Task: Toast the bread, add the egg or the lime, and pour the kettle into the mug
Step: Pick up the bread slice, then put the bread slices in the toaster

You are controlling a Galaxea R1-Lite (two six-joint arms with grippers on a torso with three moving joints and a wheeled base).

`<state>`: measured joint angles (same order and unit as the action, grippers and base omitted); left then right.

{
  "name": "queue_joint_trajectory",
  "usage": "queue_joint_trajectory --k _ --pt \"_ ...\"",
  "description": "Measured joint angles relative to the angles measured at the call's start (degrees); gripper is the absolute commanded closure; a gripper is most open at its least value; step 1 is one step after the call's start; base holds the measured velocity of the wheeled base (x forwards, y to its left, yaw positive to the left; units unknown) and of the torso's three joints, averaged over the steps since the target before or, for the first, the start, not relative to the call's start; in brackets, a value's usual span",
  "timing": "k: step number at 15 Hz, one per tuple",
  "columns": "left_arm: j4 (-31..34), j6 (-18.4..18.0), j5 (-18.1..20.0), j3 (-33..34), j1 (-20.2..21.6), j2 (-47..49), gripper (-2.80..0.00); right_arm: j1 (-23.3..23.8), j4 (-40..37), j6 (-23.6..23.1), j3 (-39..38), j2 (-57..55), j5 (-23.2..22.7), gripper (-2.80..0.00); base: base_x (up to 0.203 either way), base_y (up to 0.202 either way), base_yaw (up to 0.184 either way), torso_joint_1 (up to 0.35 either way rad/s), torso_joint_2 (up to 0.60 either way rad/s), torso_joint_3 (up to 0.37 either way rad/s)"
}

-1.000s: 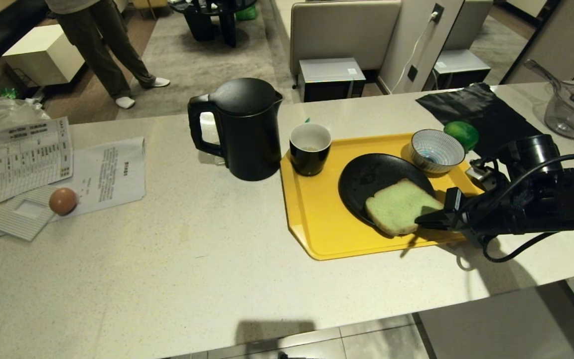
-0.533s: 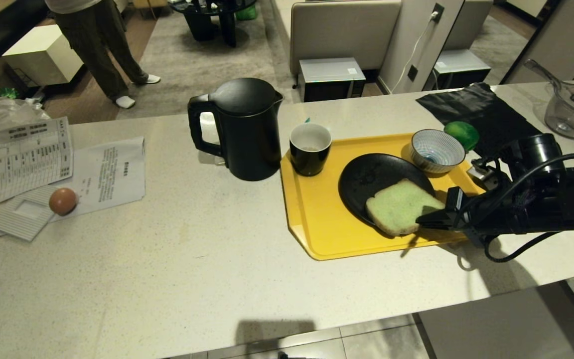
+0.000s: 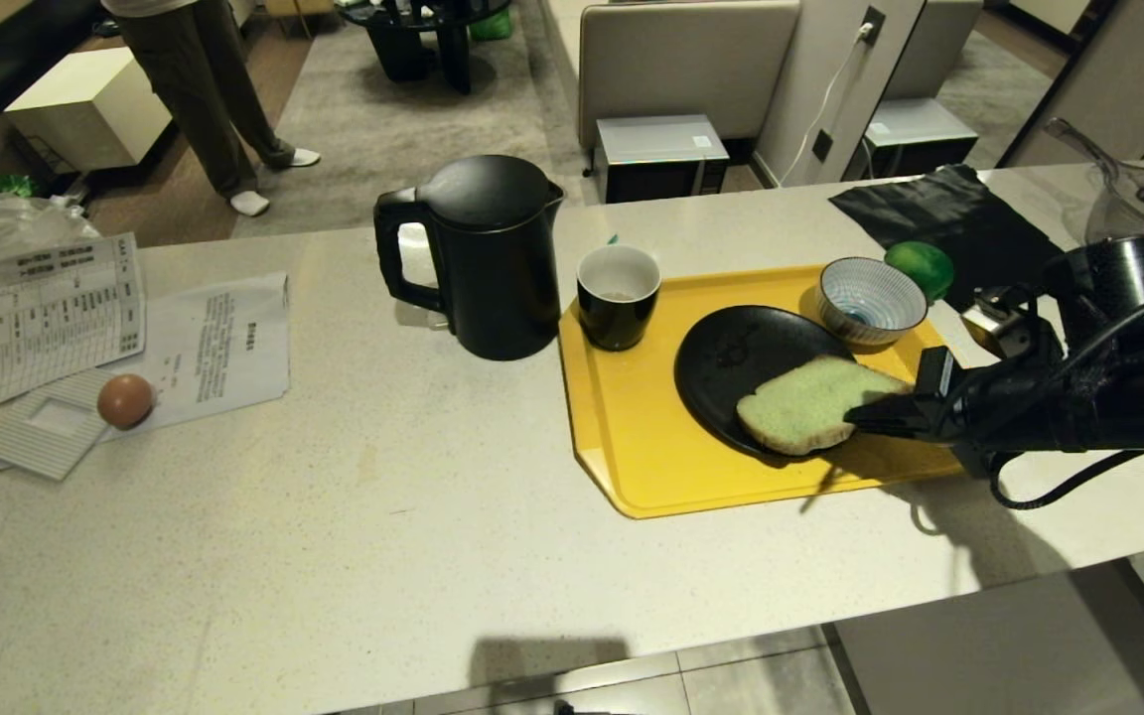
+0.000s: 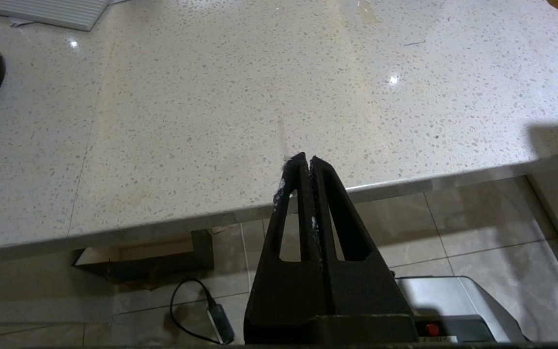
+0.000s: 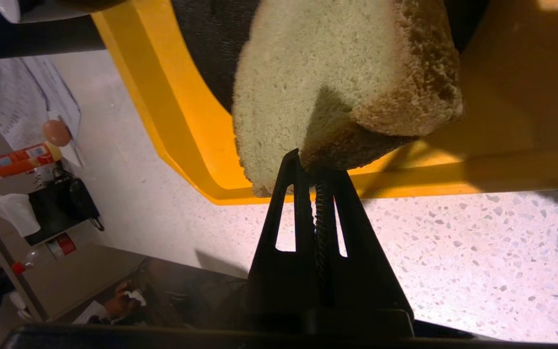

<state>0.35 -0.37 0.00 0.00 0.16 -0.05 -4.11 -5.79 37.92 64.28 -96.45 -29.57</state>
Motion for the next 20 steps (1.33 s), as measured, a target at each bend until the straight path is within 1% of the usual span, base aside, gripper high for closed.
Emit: queue_joint_trajectory --k 8,12,14,17,20 --pt "0.00 0.00 0.00 0.00 0.00 0.00 0.00 0.06 -0.01 -0.03 0.21 8.13 0.06 0.00 0.000 0.000 0.000 0.000 0.00 0.000" --pt "0.00 -0.03 0.02 0.00 0.00 0.00 0.00 0.70 0.04 2.51 0.00 12.20 0.55 0.00 0.000 0.000 0.000 0.000 0.00 0.000" --pt "-0.02 0.01 0.00 0.00 0.00 0.00 0.00 2.41 0.06 2.51 0.18 14.65 0.63 0.00 0.000 0.000 0.000 0.000 0.00 0.000" --pt "0.00 0.04 0.02 0.00 0.00 0.00 0.00 6.77 0.10 2.09 0.49 17.72 0.74 0.00 0.000 0.000 0.000 0.000 0.00 0.000" --pt "0.00 0.00 0.02 0.00 0.00 0.00 0.00 11.05 0.21 -0.07 0.52 19.82 0.77 0.00 0.000 0.000 0.000 0.000 0.00 0.000"
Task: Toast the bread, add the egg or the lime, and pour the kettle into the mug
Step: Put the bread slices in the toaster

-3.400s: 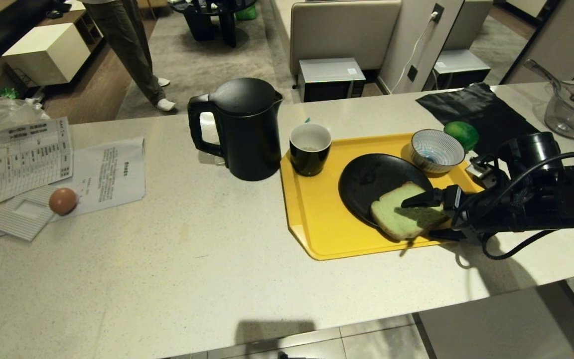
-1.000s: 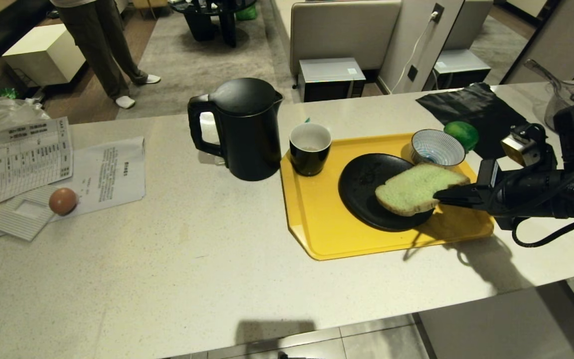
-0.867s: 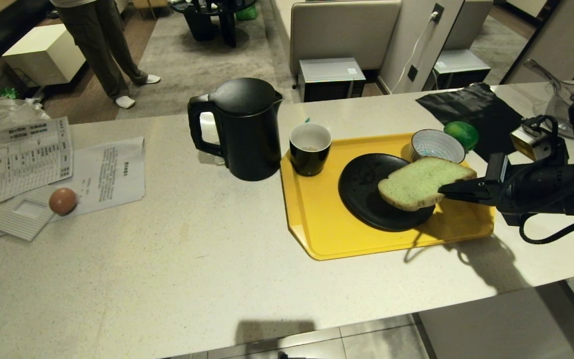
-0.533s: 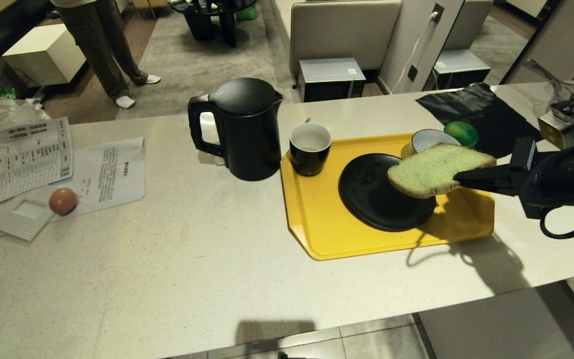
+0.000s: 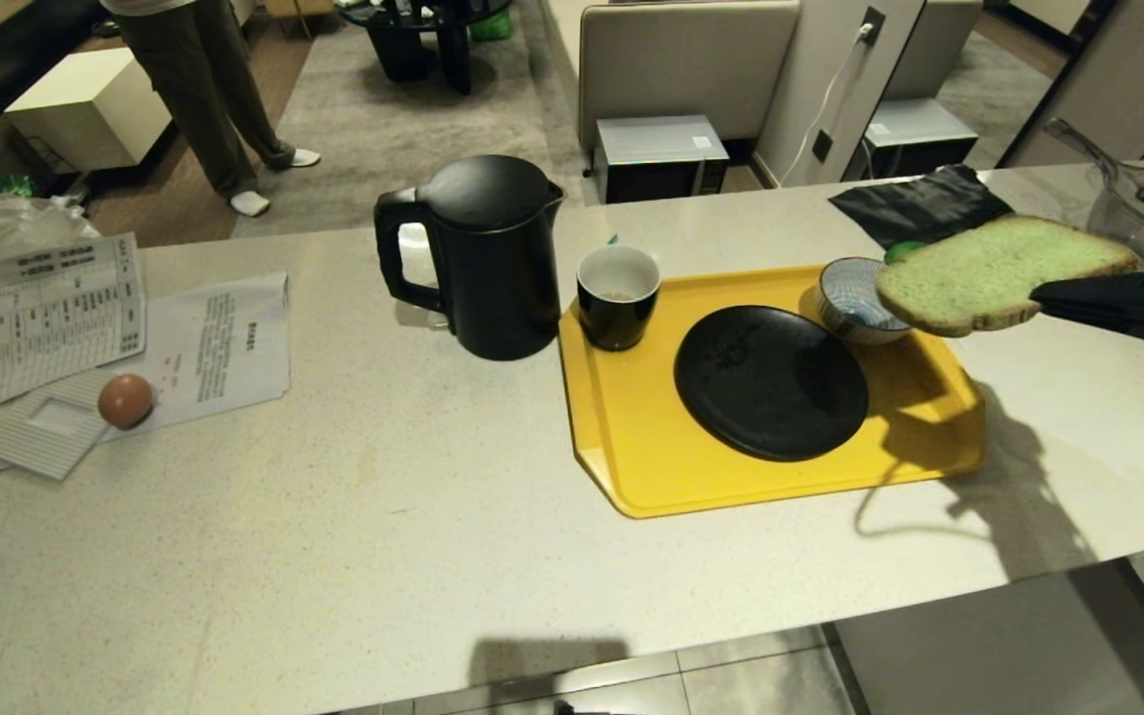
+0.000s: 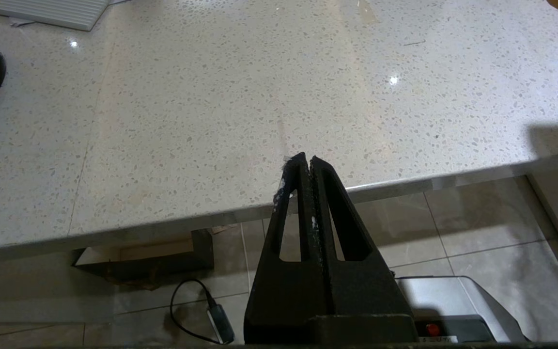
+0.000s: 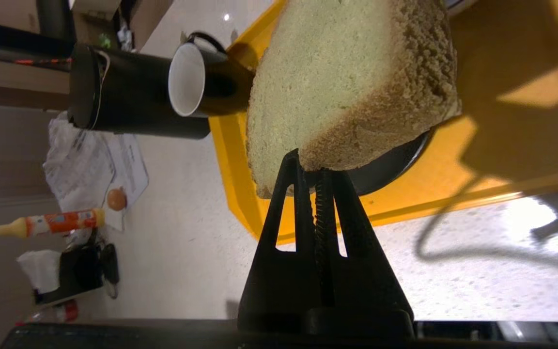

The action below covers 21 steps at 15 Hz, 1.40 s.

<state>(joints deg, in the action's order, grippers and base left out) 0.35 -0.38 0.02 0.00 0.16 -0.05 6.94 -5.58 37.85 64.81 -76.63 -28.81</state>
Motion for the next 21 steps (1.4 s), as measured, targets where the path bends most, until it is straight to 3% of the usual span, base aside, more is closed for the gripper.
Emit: queue_joint_trajectory --k 12,15,21 --pt "-0.02 0.02 -0.02 0.00 0.00 0.00 0.00 20.13 3.05 -22.22 2.93 3.07 -0.05 0.00 0.000 0.000 0.000 0.000 0.00 0.000" --pt "-0.01 -0.02 -0.02 0.00 0.00 0.00 0.00 23.67 8.64 -23.87 3.29 1.92 1.77 0.00 0.000 0.000 0.000 0.000 0.00 0.000" --pt "0.00 0.02 -0.02 0.00 0.00 0.00 0.00 28.93 12.17 -26.85 3.11 0.15 2.66 0.00 0.000 0.000 0.000 0.000 0.00 0.000"
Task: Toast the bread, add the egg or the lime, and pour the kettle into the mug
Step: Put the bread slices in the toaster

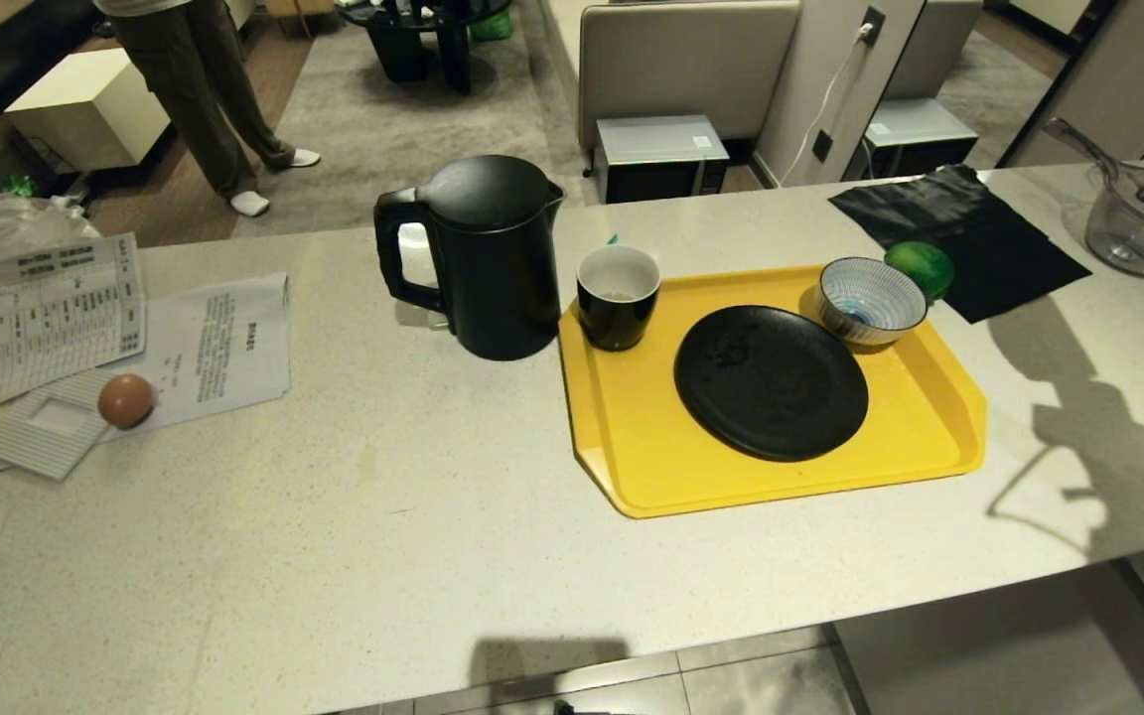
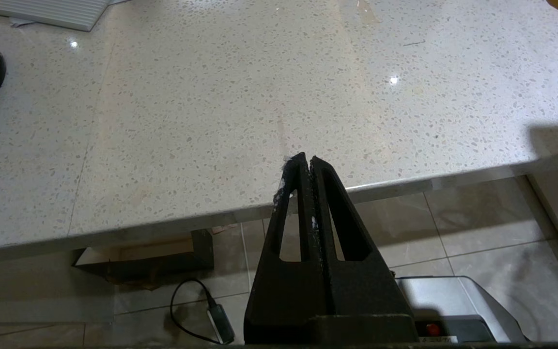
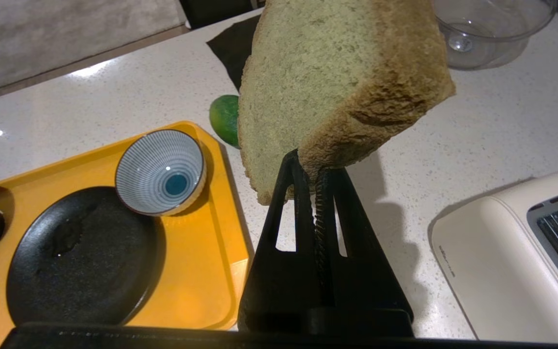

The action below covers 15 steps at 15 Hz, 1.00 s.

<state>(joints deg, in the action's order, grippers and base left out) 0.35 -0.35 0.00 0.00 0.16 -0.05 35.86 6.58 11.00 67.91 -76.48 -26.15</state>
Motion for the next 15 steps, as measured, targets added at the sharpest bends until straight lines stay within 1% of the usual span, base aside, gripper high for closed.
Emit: queue_joint_trajectory --k 2,5,15 --pt "-0.02 -0.32 0.07 0.00 0.00 0.00 0.00 1.14 0.11 -0.26 0.00 -0.15 0.00 0.00 0.000 0.000 0.000 0.000 0.00 0.000" --pt "-0.02 -0.33 0.10 0.00 0.00 0.00 0.00 3.00 0.13 -2.23 -0.22 -0.17 -0.09 0.00 0.000 0.000 0.000 0.000 0.00 0.000" --pt "-0.02 -0.22 0.10 0.00 0.00 0.00 0.00 5.18 0.06 -2.37 -0.77 0.62 -0.22 0.00 0.000 0.000 0.000 0.000 0.00 0.000"
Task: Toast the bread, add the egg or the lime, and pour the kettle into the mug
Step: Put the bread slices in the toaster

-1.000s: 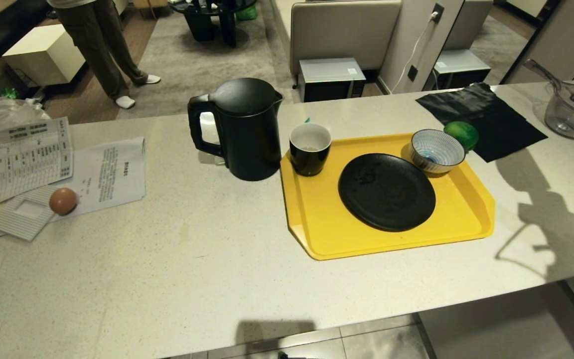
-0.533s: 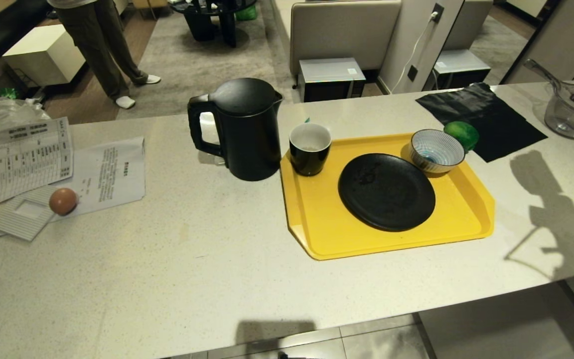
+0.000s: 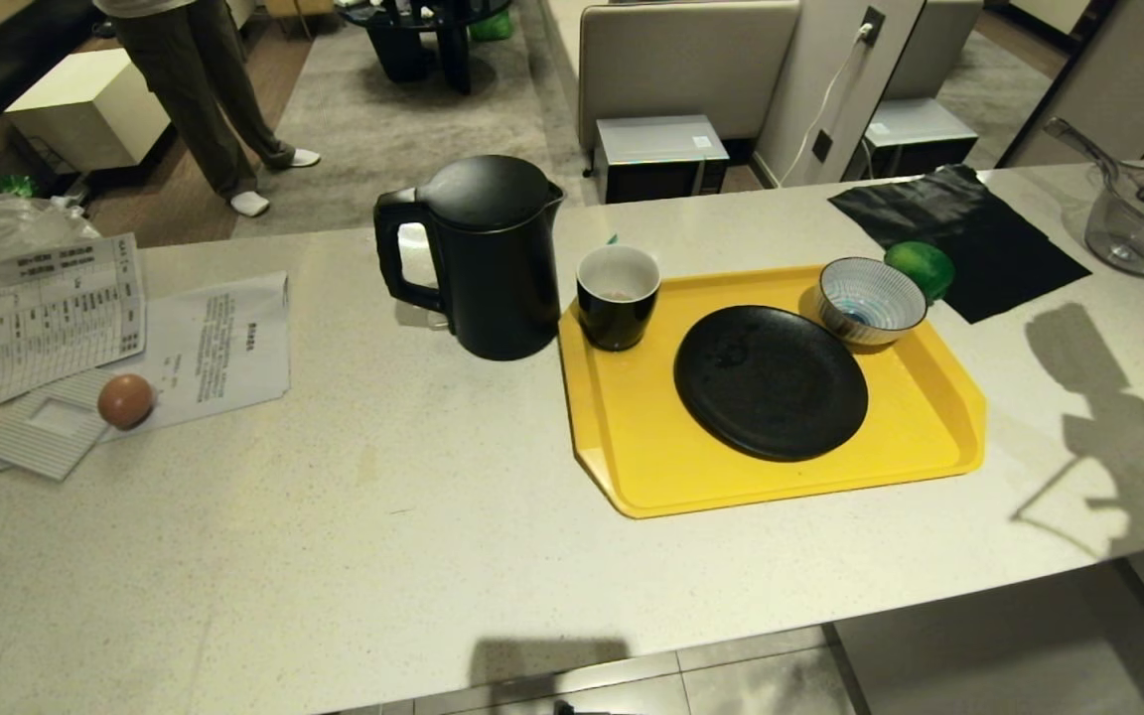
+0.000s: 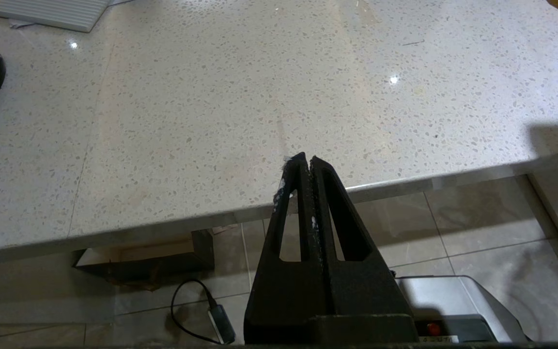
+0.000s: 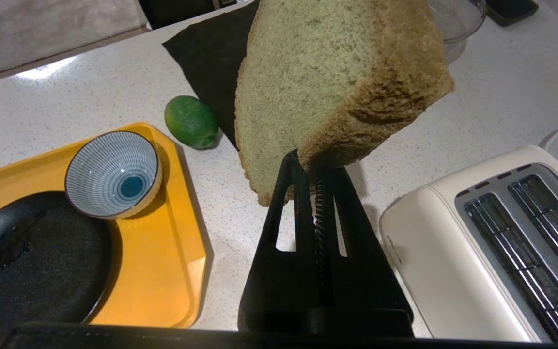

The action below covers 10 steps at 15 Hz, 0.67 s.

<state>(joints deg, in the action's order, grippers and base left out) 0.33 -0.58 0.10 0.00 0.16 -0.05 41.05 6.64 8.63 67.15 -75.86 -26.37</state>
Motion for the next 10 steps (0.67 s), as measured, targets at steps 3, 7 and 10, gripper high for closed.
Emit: queue_joint_trajectory --k 3,7,10 --pt "0.00 0.03 0.00 0.00 0.00 0.00 0.00 0.45 0.08 0.03 -0.17 0.55 -0.06 0.00 0.000 0.000 0.000 0.000 0.00 0.000" --pt "0.00 0.03 0.01 0.00 0.00 0.00 0.00 1.46 0.04 -0.10 -0.20 0.98 -0.24 0.00 0.000 0.000 0.000 0.000 0.00 0.000" --pt "0.00 0.03 0.00 0.00 0.00 0.00 0.00 2.11 0.00 -0.24 -0.25 1.22 -0.26 0.00 0.000 0.000 0.000 0.000 0.00 0.000"
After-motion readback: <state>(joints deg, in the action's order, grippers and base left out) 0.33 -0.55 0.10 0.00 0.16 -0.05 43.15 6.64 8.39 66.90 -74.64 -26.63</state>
